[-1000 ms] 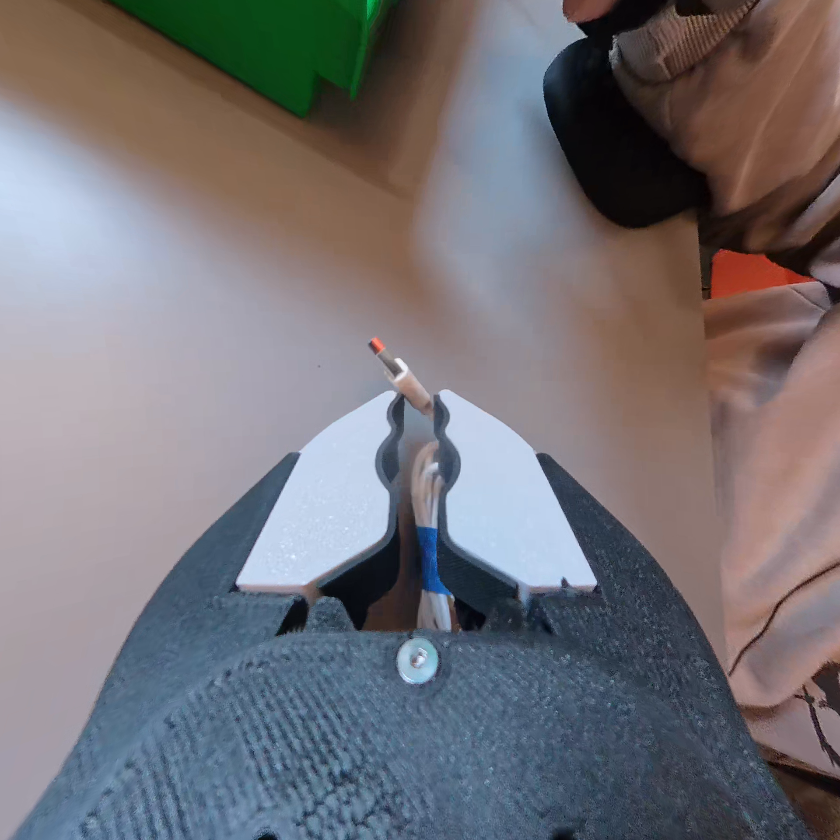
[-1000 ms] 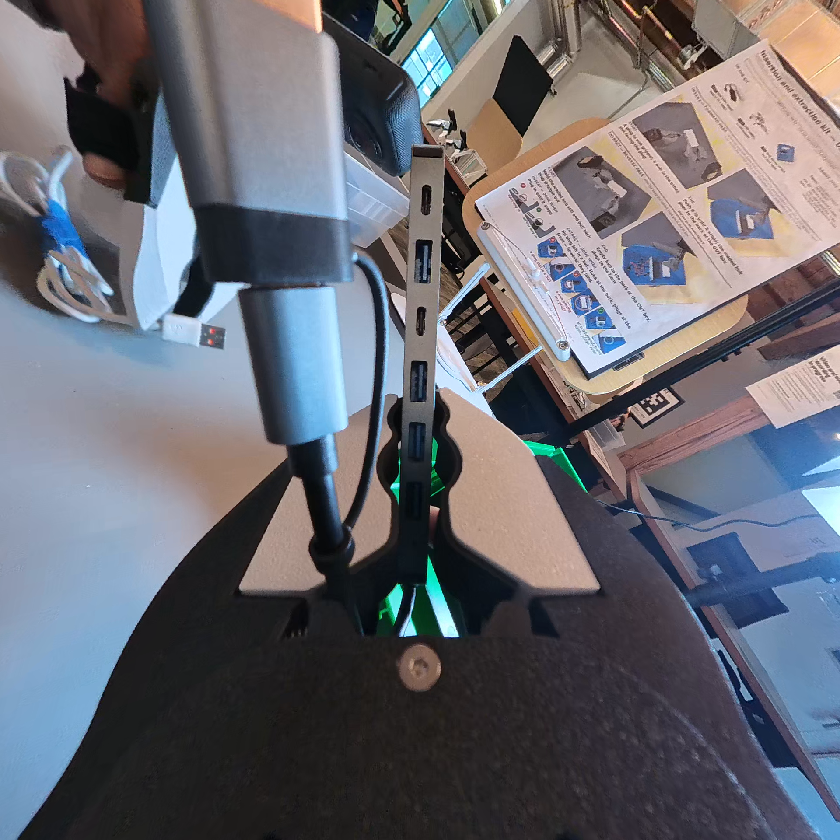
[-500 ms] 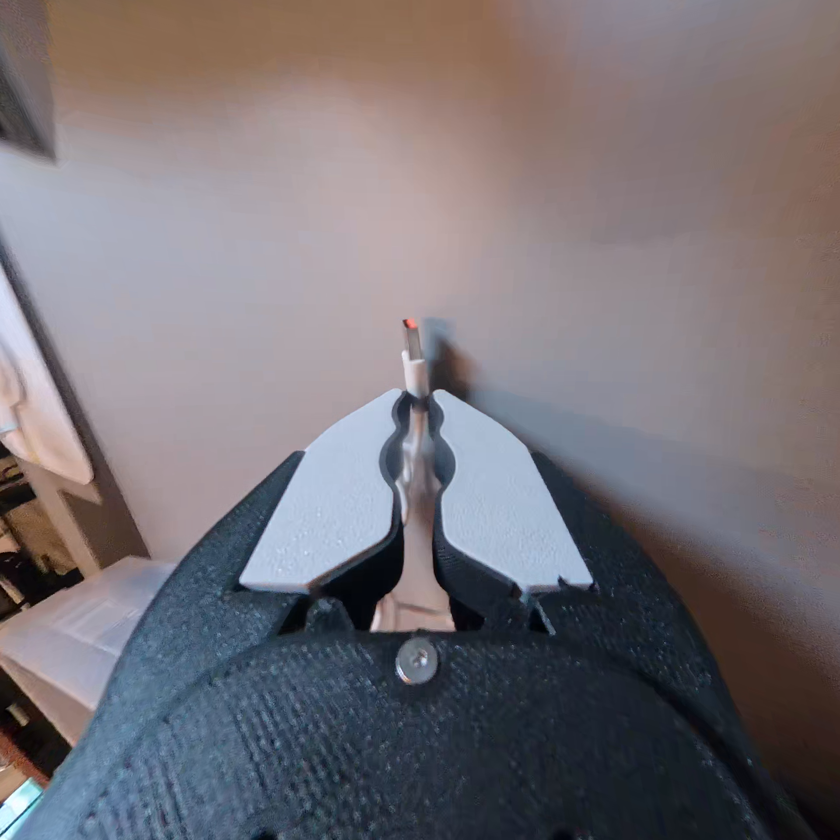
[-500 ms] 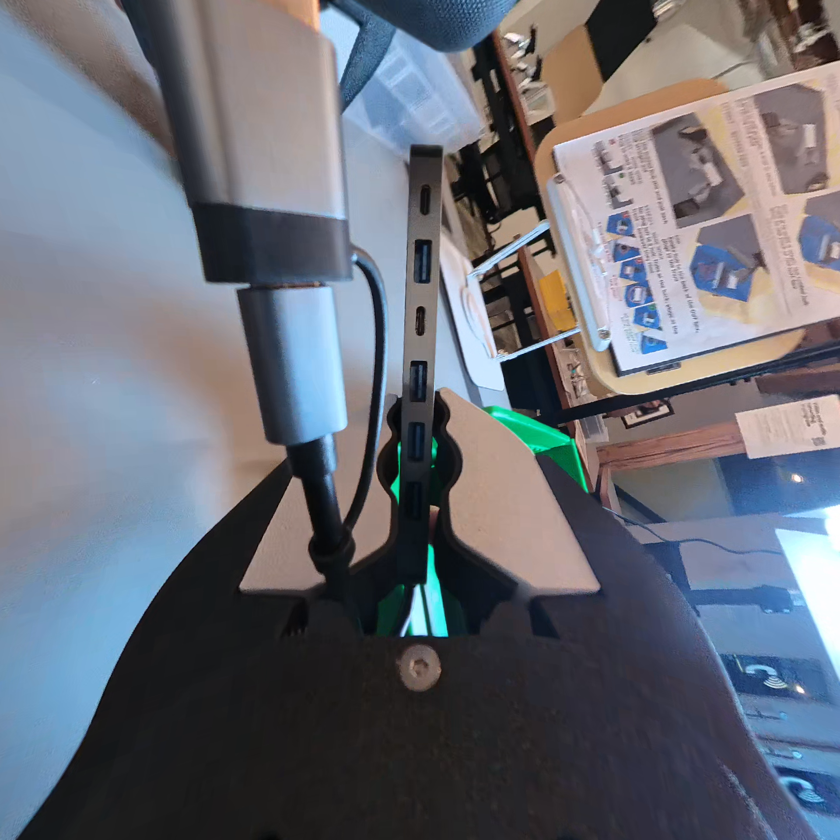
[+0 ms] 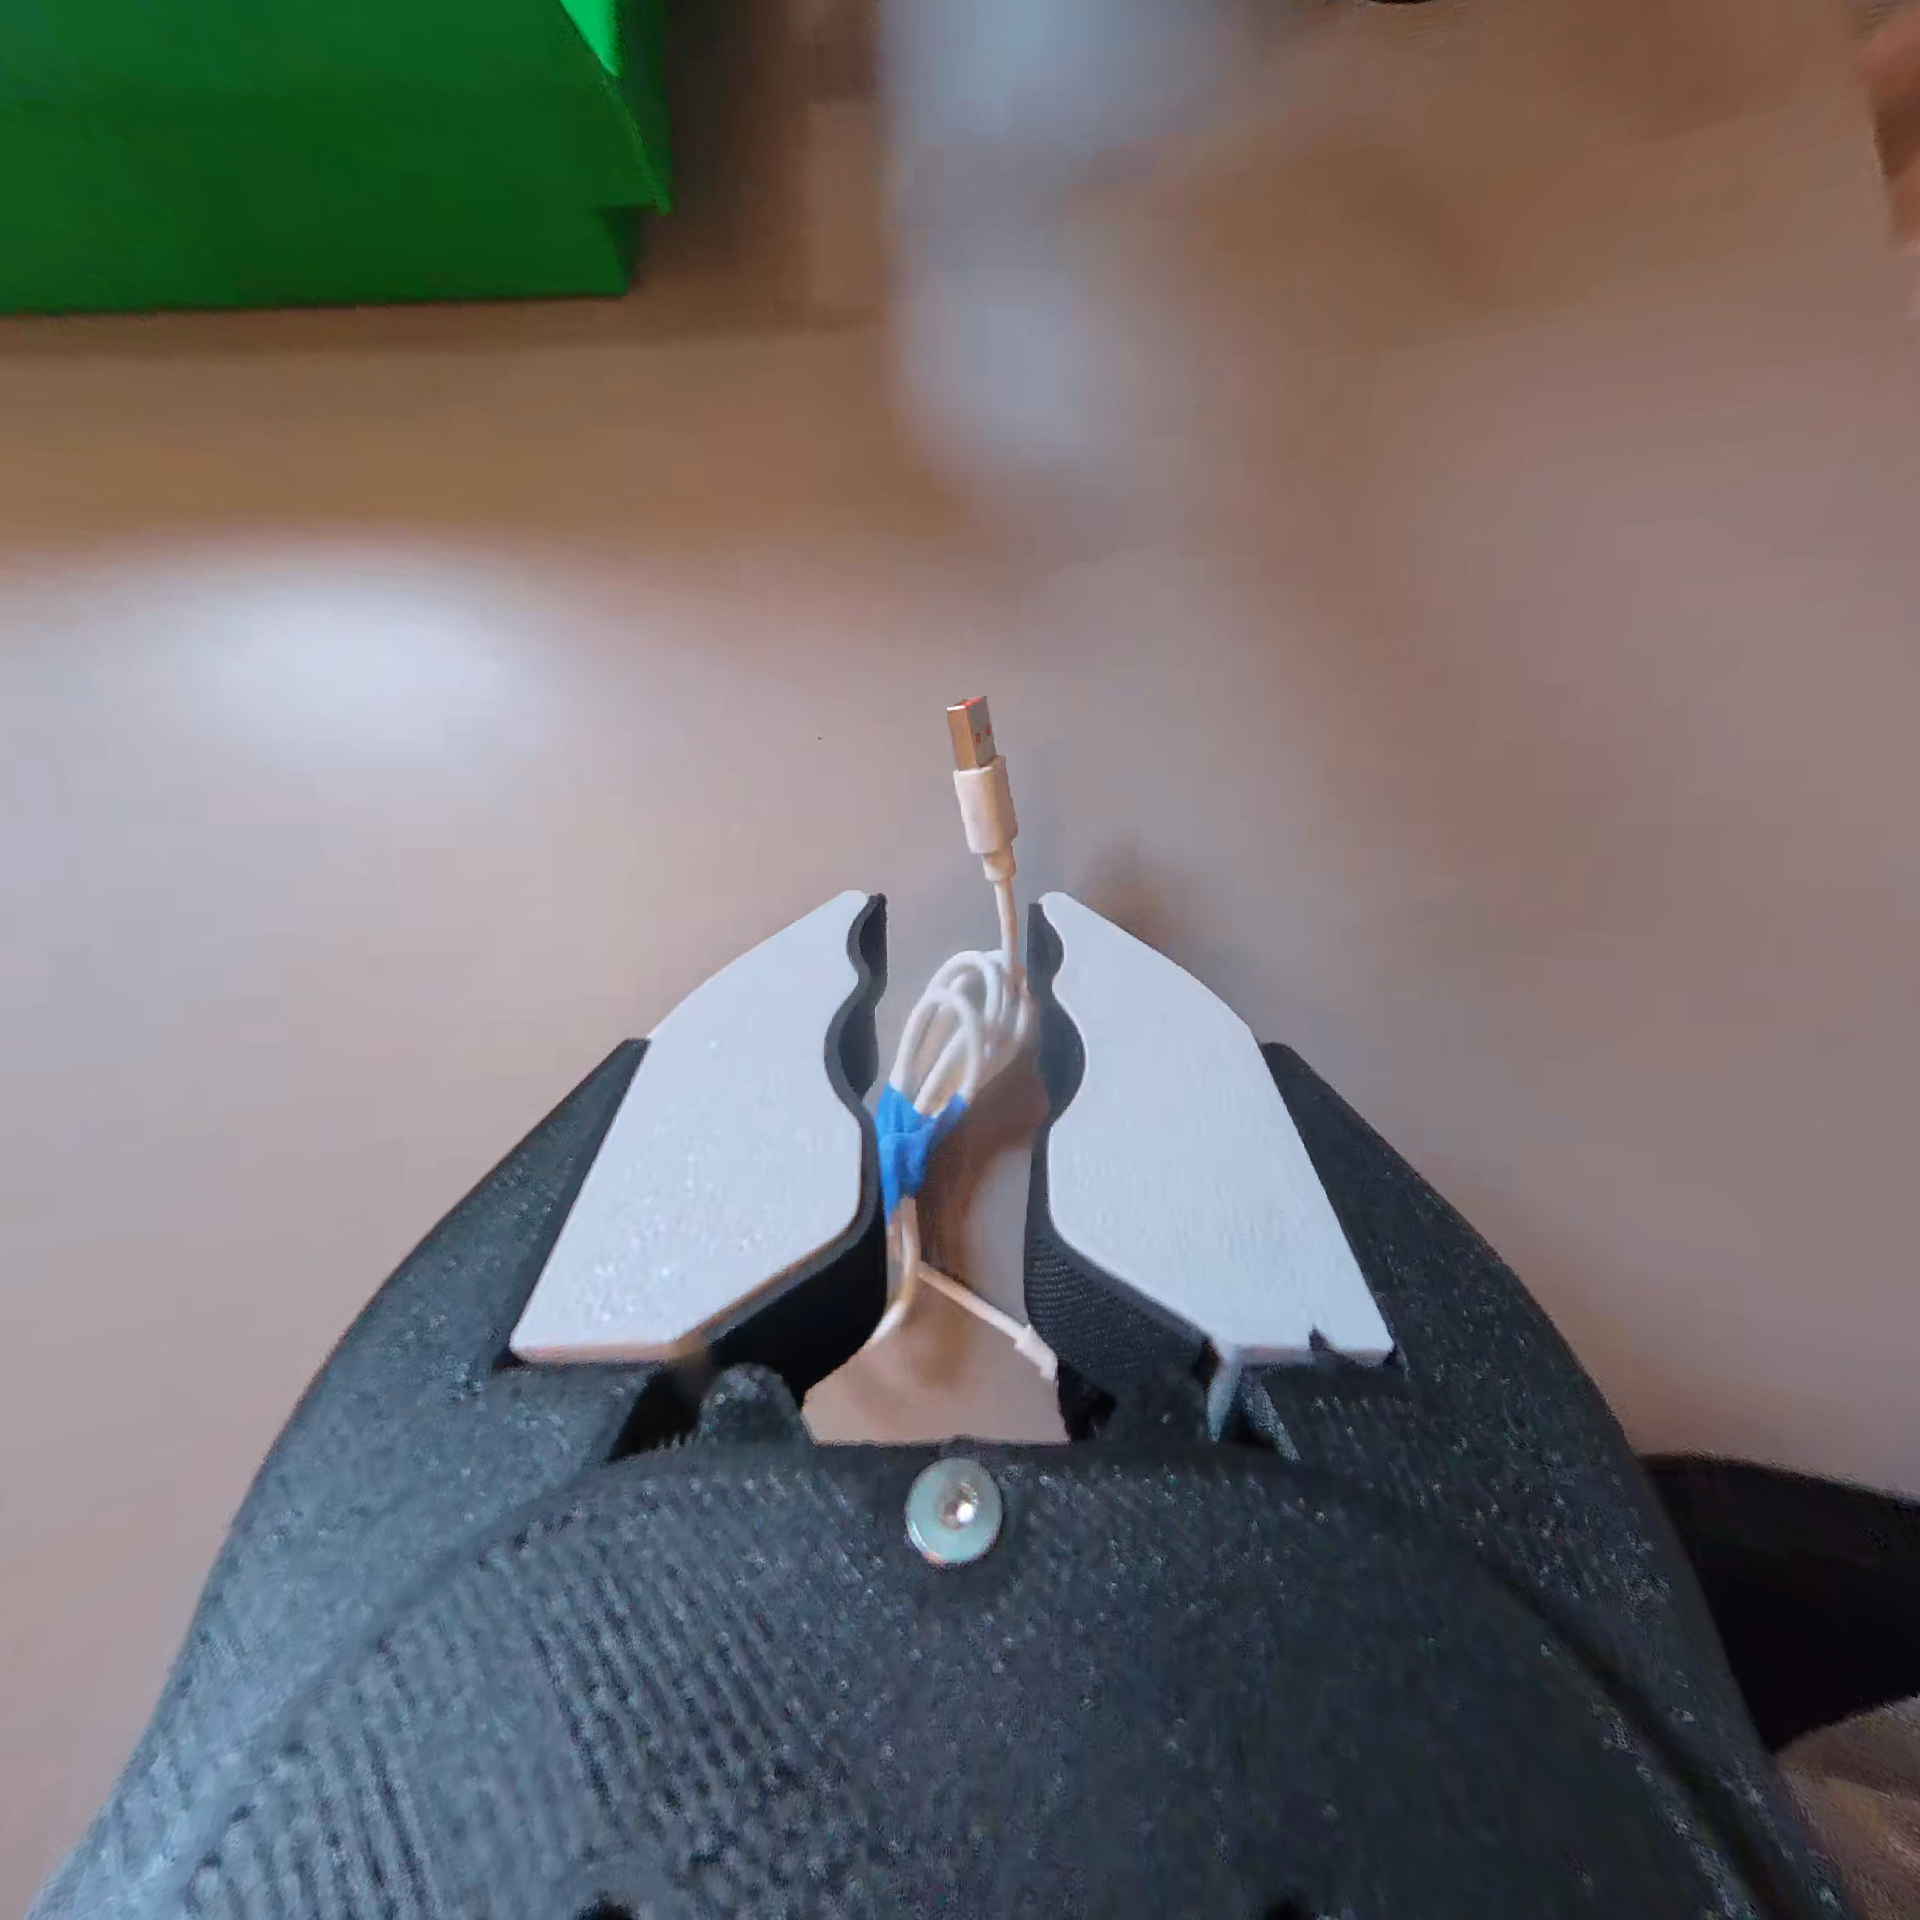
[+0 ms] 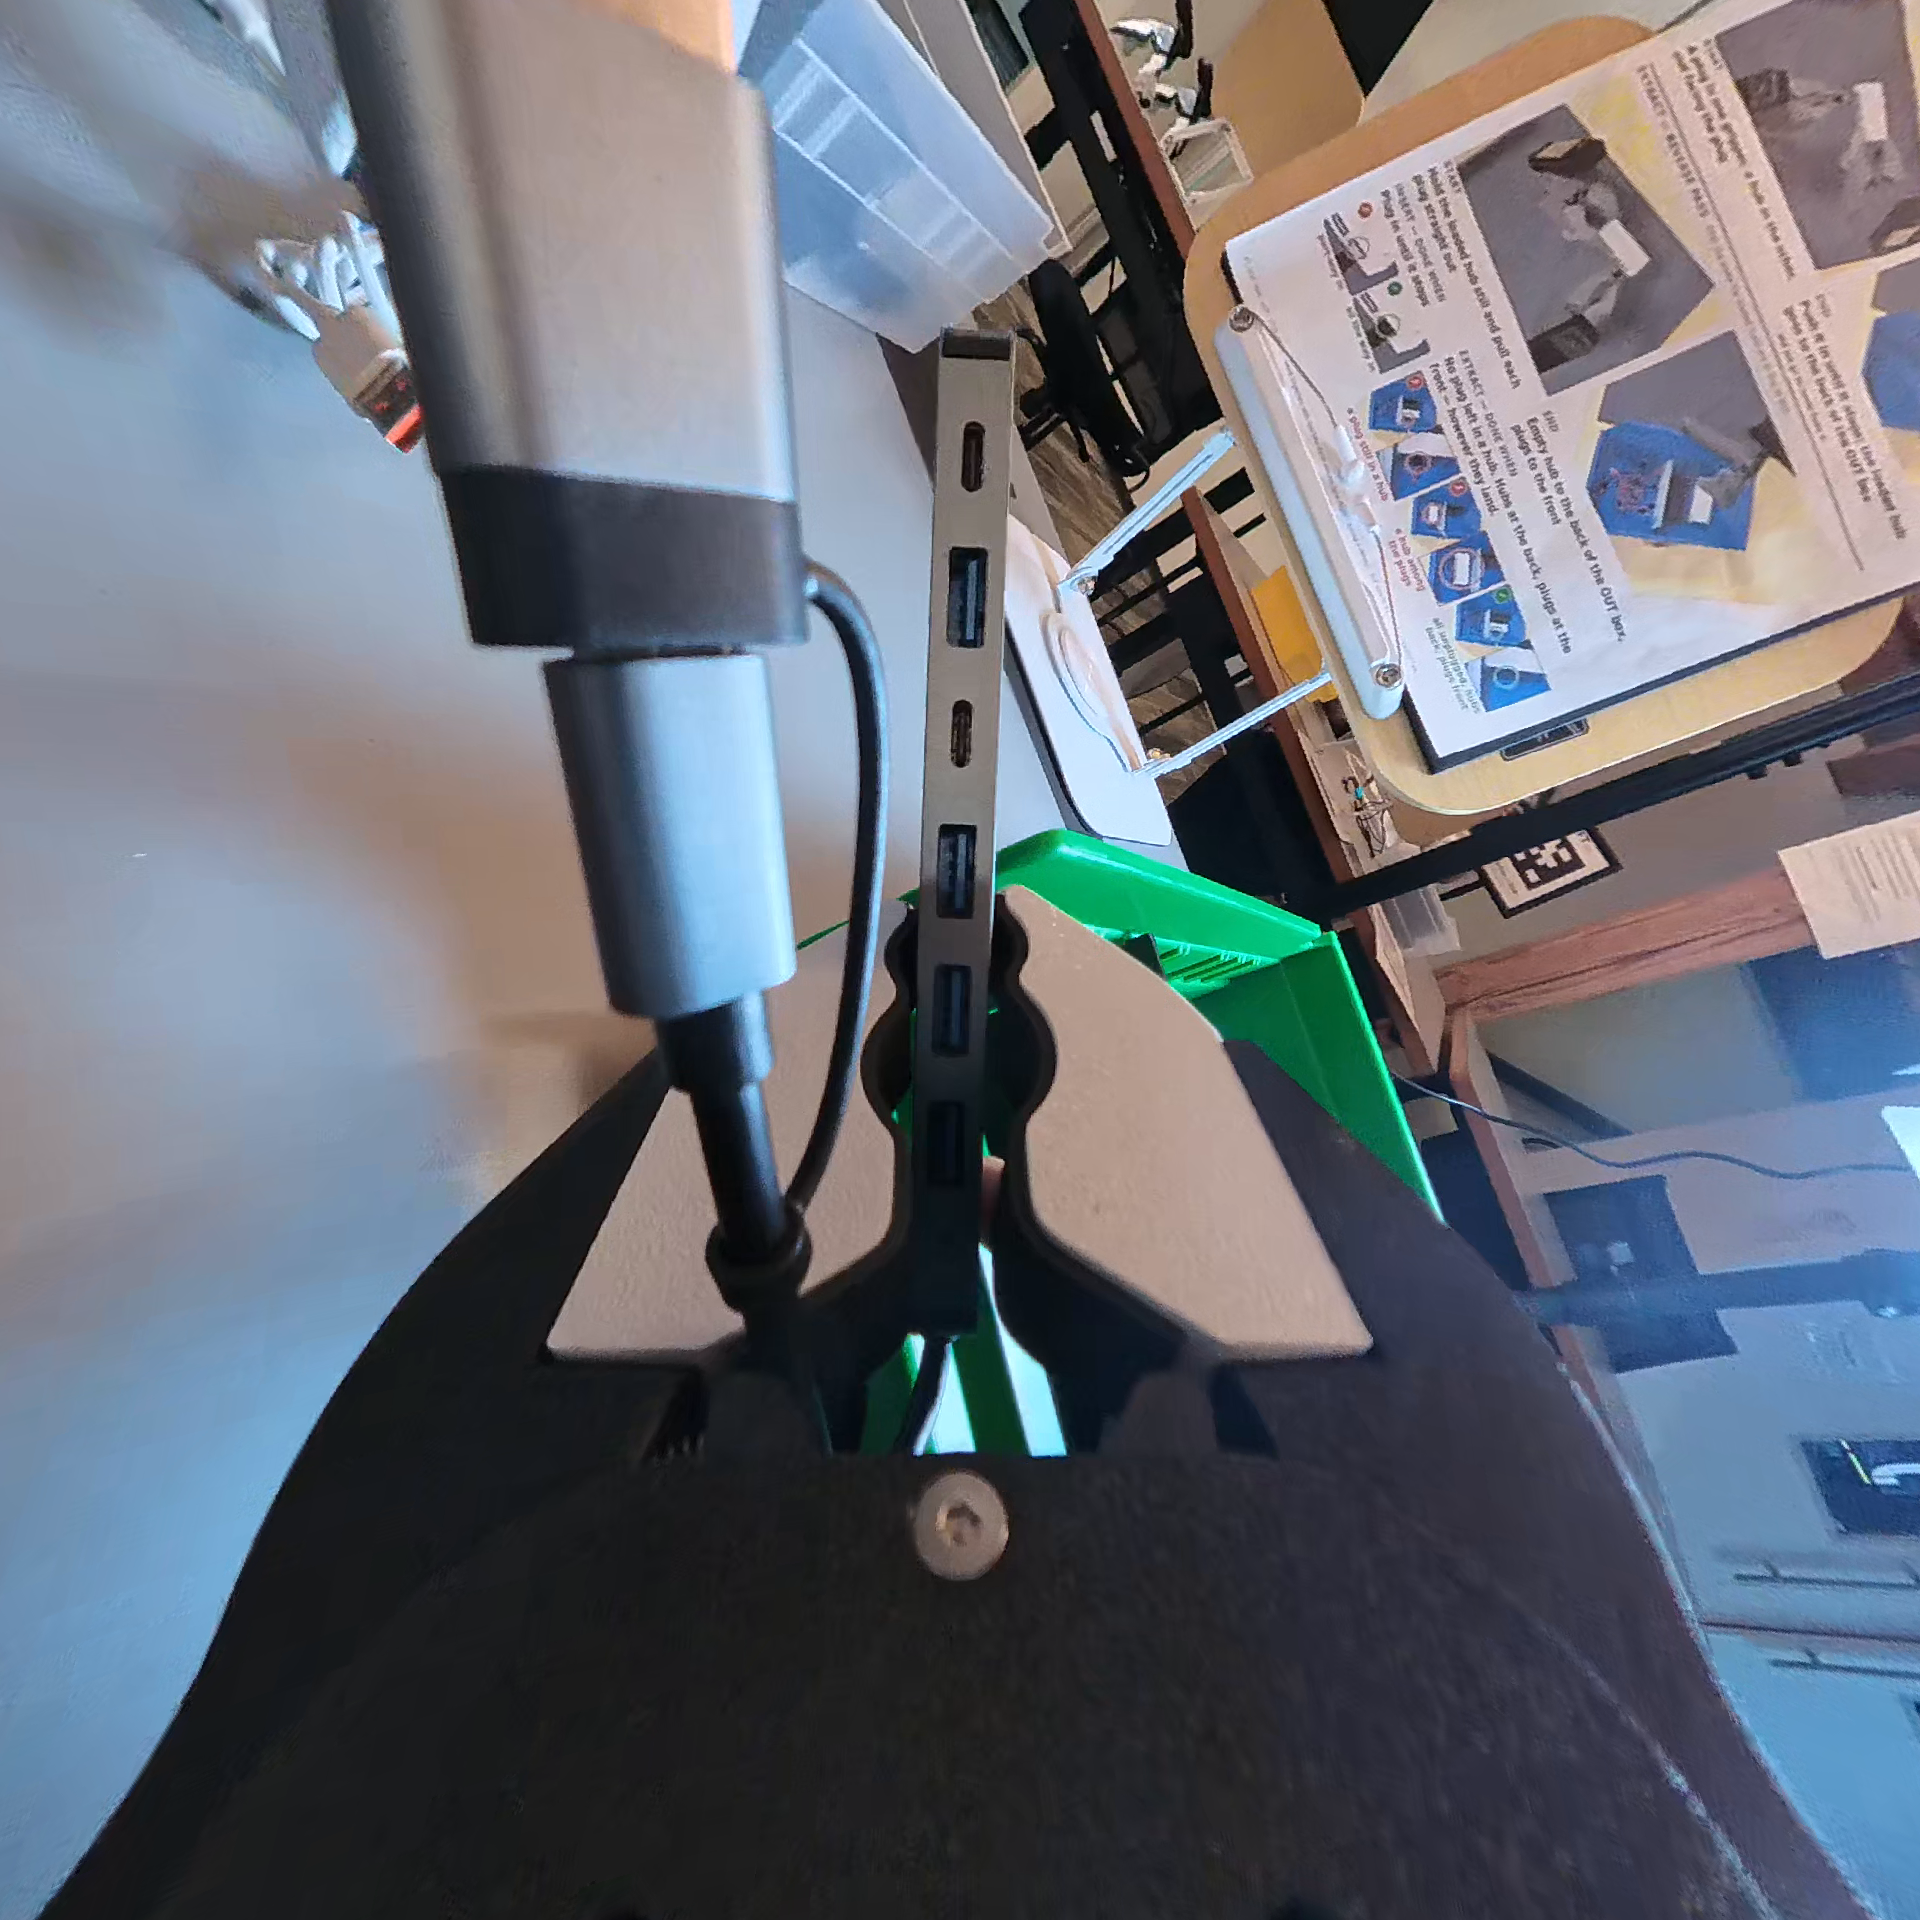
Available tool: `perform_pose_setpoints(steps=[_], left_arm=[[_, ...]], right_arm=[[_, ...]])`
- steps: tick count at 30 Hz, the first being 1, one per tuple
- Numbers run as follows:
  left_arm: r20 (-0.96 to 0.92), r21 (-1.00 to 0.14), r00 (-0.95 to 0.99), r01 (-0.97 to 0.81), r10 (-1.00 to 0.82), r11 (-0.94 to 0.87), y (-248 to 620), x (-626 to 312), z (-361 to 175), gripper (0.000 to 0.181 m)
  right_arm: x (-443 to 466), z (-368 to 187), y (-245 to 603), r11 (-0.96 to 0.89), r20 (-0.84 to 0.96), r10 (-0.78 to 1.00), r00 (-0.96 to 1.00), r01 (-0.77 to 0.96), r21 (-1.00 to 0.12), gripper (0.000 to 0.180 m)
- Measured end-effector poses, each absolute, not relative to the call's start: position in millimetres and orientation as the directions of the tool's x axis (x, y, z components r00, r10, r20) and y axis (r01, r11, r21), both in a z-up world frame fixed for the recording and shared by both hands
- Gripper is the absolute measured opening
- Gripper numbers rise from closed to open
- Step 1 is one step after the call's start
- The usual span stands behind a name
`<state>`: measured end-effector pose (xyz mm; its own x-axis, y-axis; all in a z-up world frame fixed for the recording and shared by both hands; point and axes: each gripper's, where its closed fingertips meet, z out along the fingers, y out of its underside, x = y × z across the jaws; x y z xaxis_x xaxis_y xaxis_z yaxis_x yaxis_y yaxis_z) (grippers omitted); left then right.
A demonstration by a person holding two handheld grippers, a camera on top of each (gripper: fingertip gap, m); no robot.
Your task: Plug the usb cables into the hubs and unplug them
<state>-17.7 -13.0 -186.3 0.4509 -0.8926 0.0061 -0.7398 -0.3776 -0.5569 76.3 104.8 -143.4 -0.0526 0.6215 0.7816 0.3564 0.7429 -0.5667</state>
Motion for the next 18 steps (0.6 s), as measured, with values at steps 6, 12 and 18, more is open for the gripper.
perform_pose_setpoints(steps=[6,12,18], left_arm=[[0.204,-0.54,0.274,-0.769,-0.94,-0.342,-12.8,-8.3,-206.3,0.031],[0.192,-0.577,0.337,-0.721,-0.922,-0.384,-4.6,1.9,-214.7,0.009],[-0.443,-0.379,0.6,-0.799,-0.667,-0.467,13.1,-52.4,-198.1,0.009]], right_arm=[[77.8,-142.3,108.0,0.712,0.752,0.658,-0.038,0.355,-0.606,0.012],[84.4,-139.9,115.9,0.694,0.74,0.673,-0.013,0.359,-0.624,0.012],[81.8,-144.5,108.2,0.735,0.767,0.638,-0.068,0.352,-0.579,0.011]])
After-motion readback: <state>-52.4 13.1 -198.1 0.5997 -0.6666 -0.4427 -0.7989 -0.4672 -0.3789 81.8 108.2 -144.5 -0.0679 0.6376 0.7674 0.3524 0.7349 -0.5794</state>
